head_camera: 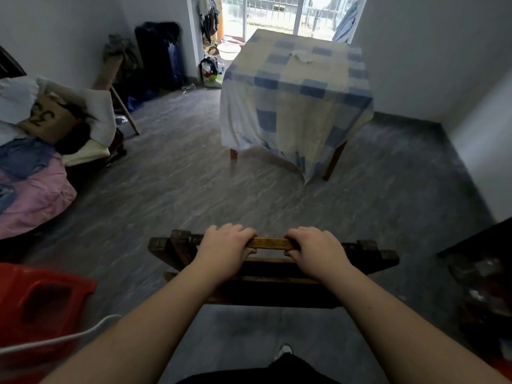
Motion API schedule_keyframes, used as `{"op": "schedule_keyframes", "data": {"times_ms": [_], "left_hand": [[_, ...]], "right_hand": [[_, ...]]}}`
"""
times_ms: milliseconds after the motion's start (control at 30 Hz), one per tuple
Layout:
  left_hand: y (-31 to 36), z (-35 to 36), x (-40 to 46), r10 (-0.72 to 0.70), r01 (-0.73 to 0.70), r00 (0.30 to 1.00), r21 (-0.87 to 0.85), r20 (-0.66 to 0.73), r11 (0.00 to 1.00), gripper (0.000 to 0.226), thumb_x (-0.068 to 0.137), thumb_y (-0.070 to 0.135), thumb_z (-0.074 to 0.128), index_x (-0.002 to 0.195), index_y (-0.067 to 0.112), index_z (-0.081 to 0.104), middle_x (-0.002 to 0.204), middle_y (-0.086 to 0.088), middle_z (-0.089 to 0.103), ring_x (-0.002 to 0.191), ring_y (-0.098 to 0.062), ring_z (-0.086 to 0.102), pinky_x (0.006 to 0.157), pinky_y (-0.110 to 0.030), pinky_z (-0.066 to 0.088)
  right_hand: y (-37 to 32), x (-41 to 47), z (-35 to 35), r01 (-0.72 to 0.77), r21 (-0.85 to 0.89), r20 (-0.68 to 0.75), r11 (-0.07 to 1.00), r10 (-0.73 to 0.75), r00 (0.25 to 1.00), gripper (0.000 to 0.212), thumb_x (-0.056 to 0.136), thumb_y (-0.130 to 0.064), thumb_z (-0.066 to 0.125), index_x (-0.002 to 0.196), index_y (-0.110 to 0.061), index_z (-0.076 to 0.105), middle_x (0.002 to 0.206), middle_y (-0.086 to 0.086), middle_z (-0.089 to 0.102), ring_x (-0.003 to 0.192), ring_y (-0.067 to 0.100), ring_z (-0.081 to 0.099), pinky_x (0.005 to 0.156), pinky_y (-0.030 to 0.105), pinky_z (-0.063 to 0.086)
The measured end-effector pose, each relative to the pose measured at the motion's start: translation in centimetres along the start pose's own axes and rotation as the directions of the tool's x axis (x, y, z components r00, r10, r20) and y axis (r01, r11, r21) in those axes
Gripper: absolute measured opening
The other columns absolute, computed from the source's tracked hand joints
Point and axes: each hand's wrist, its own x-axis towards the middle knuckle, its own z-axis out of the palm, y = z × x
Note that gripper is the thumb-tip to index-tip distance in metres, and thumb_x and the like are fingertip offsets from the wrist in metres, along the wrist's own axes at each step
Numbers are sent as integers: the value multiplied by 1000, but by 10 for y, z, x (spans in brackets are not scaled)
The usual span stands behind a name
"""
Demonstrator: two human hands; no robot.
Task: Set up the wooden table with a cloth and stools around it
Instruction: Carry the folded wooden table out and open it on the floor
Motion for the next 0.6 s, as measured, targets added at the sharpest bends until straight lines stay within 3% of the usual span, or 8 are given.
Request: {"op": "schedule_keyframes", "data": {"times_ms": [167,400,500,600], "left_hand": [[-28,12,71,-6,7,997,-12,80,1000,26,93,48,51,118,40,52,113,12,60,111,-16,55,85,-37,41],[-50,49,180,-135,156,961,-72,241,985,14,94,41,53,106,36,51,109,9,60,108,-19,56,83,-41,44],[-55,69,220,-175,210,947,-107,271,972,12,94,37,51,104,30,51,108,4,61,104,-22,57,74,-37,42],[-64,98,252,-256,313,923,-173,288,934,12,92,38,50,100,30,54,105,4,62,101,-23,60,69,-35,41]], "right_hand": [[26,70,8,10,24,21,1000,-10,1000,19,89,-42,60,106,-36,58,103,-11,62,104,17,58,81,36,44],[90,193,33,103,-16,85,995,-101,991,16,90,-37,53,105,-35,58,102,-10,62,101,19,59,82,38,42],[117,245,45,129,-54,103,990,-123,987,21,89,-33,51,109,-34,59,105,-7,63,104,22,59,90,40,42],[134,290,68,134,-92,99,987,-125,987,23,88,-32,55,110,-35,61,109,-6,62,111,23,56,108,47,33]]}}
